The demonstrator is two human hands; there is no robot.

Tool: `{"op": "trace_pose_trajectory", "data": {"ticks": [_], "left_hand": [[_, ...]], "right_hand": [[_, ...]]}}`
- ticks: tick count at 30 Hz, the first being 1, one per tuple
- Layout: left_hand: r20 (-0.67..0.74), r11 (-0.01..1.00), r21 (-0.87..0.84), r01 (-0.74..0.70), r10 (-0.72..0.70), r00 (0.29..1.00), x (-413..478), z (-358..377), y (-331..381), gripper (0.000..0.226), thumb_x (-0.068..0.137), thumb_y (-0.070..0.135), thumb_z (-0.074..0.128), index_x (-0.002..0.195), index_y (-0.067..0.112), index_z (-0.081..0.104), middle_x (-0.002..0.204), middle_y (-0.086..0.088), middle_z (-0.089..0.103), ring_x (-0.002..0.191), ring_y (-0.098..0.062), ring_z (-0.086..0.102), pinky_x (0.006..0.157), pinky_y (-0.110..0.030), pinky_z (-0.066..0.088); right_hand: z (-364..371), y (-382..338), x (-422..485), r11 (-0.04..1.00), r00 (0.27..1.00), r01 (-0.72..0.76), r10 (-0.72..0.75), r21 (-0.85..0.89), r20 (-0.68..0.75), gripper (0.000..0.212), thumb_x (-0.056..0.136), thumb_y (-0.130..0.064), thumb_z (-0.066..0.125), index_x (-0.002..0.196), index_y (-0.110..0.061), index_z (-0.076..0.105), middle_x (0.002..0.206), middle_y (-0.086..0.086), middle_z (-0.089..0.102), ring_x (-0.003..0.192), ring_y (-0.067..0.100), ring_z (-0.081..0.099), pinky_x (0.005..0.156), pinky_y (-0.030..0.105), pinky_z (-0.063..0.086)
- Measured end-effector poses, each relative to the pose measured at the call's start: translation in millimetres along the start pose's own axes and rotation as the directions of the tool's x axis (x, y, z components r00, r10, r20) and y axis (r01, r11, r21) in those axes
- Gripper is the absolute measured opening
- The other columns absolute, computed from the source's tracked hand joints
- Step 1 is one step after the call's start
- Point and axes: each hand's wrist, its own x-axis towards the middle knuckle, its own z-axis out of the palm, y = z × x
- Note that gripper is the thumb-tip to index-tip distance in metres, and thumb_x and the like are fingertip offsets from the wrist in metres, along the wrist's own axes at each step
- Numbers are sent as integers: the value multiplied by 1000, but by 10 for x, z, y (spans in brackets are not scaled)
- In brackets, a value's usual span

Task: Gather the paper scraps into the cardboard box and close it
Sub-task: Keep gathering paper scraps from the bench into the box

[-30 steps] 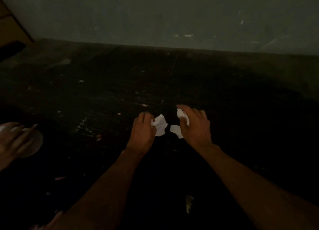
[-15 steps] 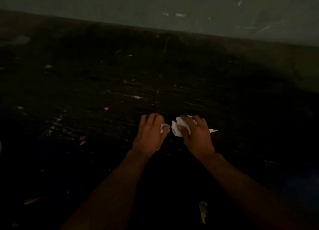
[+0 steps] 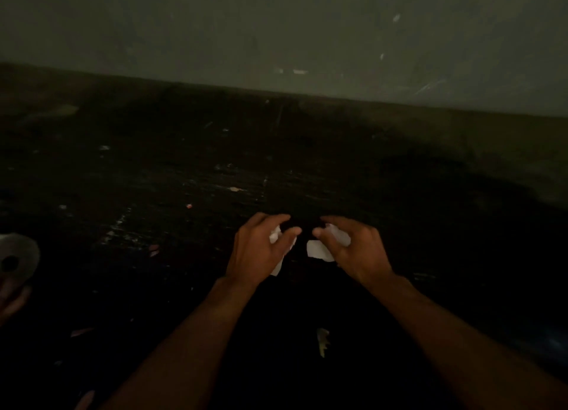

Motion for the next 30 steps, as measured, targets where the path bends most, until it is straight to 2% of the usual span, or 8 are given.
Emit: {"op": "trace_pose_trajectory", "data": {"ticks": [3,7,10,16,19,25,28,30], "left_hand": [[-43,998,-29,-60,59,997,-116,-205,494,45,84,52,61,123,29,60,117,4,61,102,-4,56,88,-23,47],[-107,992,14,-129,130,986,-474,-389,1207,53,80,50,67,126,25,59,113,1,64,100,-4,57,86,-16,41],[-137,983,65,-172,179,974,-784,-420,1723,58,79,51,66,128,23,57,113,-1,65,99,-2,56,85,-11,36],[-167,966,48,-255,259,951,-1331,-169,2773,59,81,52,64,130,21,55,113,-1,65,100,-4,56,86,-17,39],[-155,943,-2,-332,327,932,-1476,52,3316,60,80,52,65,130,21,55,110,-1,65,99,-6,58,87,-19,39],[-73,842,-137,-522,517,853,-1868,624,4327,67,77,55,64,133,20,53,106,-1,68,94,-5,59,82,-12,37],[-47,799,-223,-558,563,825,-2136,970,4705,73,74,61,59,133,19,52,100,-2,70,92,-8,62,84,-21,47],[-27,781,-233,-580,591,806,-2292,1202,4947,73,74,61,59,133,19,53,100,-4,71,93,-11,64,84,-22,47]], "right_hand": [[-441,-75,-253,998,996,53,-54,-18,-64,53,82,-58,56,126,-30,59,129,-3,60,119,8,53,99,26,42],[-1125,-111,-721,992,982,124,-122,4,-145,52,82,-54,62,127,-29,58,128,-4,61,120,8,52,99,23,37],[-1620,-93,-1120,984,964,180,-176,-1,-198,51,82,-52,63,127,-28,59,128,-2,61,120,11,53,101,28,41],[-2548,59,-1991,977,924,214,-205,-8,-322,49,83,-50,65,125,-25,62,125,-1,64,115,10,56,96,22,39],[-3001,208,-2439,983,896,180,-178,-35,-406,51,82,-53,64,123,-22,65,124,0,65,114,14,58,97,26,44],[-3706,636,-3461,994,815,0,-64,-110,-576,55,82,-55,64,128,-26,61,126,1,64,118,16,57,93,22,39],[-3979,942,-3945,993,778,-69,-9,-99,-629,57,81,-61,61,127,-29,61,124,0,65,118,16,58,95,27,44],[-4158,1139,-4251,990,750,-106,19,-92,-661,56,82,-61,60,127,-29,61,125,0,65,117,17,58,95,30,46]]}}
